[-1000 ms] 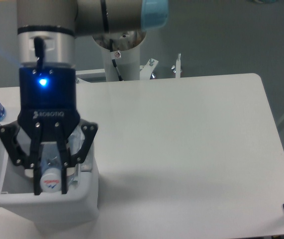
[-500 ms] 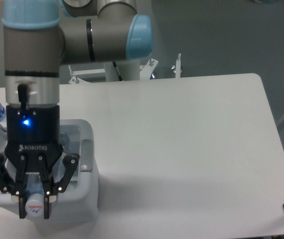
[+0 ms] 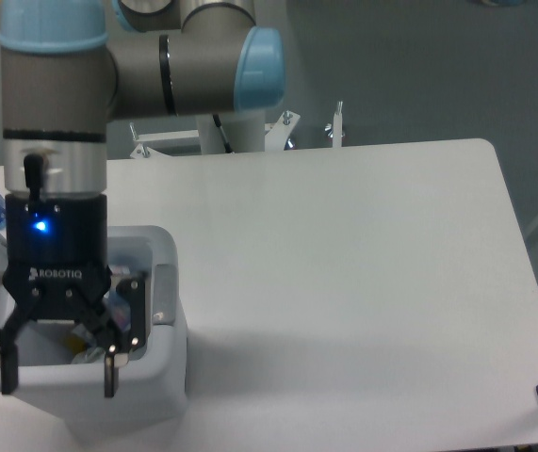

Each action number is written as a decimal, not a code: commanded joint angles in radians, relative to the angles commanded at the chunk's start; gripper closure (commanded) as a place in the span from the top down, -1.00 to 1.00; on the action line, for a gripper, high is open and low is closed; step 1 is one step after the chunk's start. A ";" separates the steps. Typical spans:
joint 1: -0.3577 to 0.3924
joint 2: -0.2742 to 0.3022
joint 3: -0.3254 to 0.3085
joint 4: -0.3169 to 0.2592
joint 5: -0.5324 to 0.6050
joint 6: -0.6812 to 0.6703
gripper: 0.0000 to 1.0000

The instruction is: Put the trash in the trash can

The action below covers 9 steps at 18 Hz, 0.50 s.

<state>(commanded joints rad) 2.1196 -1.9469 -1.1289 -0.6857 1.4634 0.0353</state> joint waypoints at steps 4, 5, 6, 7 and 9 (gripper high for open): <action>0.149 0.032 -0.026 -0.002 -0.002 0.026 1.00; 0.179 0.039 -0.037 -0.003 -0.002 0.046 1.00; 0.201 0.040 -0.061 -0.006 0.000 0.076 1.00; 0.221 0.048 -0.087 -0.008 0.002 0.122 1.00; 0.279 0.081 -0.149 -0.009 0.002 0.205 1.00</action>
<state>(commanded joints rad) 2.3988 -1.8655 -1.2775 -0.6949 1.4650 0.2405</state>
